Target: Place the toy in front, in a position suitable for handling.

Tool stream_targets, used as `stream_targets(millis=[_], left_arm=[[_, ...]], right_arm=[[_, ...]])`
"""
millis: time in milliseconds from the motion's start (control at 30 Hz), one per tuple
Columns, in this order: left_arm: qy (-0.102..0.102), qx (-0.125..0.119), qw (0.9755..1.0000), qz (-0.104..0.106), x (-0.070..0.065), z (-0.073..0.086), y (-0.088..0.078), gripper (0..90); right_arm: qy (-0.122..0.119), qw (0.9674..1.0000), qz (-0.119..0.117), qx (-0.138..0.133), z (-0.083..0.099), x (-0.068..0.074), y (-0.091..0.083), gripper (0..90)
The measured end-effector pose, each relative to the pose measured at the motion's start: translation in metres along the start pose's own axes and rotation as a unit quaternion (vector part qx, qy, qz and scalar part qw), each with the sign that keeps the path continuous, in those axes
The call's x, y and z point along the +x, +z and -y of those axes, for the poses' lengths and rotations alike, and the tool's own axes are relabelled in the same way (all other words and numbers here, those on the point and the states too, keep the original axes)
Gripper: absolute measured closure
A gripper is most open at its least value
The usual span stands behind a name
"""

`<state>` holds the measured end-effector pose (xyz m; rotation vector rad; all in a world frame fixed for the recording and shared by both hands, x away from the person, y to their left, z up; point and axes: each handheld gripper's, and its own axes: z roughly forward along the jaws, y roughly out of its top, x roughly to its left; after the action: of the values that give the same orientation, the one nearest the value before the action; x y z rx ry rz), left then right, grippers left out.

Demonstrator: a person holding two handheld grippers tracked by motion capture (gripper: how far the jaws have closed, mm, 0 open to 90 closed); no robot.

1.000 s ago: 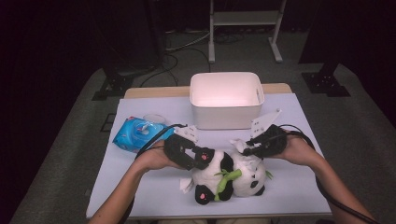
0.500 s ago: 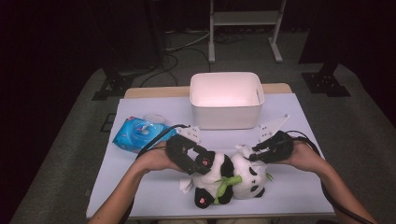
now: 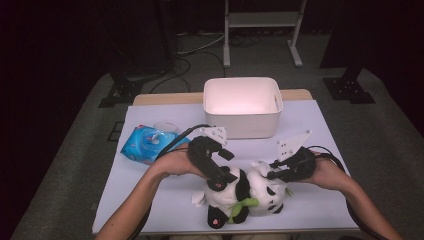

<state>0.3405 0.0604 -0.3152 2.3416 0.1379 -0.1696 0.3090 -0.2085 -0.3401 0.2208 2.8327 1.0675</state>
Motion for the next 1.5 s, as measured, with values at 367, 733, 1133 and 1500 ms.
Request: stream_targets(millis=[367,733,1133,1500], left_arm=[[-0.032,0.069,0.9966,0.032,0.014,0.002,0.026,23.5],[-0.067,0.083,0.9920,0.067,0.019,0.005,0.038,25.2],[-0.072,0.068,0.9923,0.073,0.021,0.007,0.045,41.8],[-0.005,0.110,0.9935,0.027,0.026,-0.030,0.031,47.7]], right_arm=[[-0.015,0.9999,-0.002,0.002,-0.002,0.010,-0.003,75.6],[-0.019,0.9998,-0.003,0.001,-0.001,0.011,-0.003,75.5],[-0.014,0.9999,-0.002,0.002,0.001,0.009,-0.004,75.3],[-0.002,0.9996,0.012,-0.027,0.007,-0.005,-0.019,74.7]])
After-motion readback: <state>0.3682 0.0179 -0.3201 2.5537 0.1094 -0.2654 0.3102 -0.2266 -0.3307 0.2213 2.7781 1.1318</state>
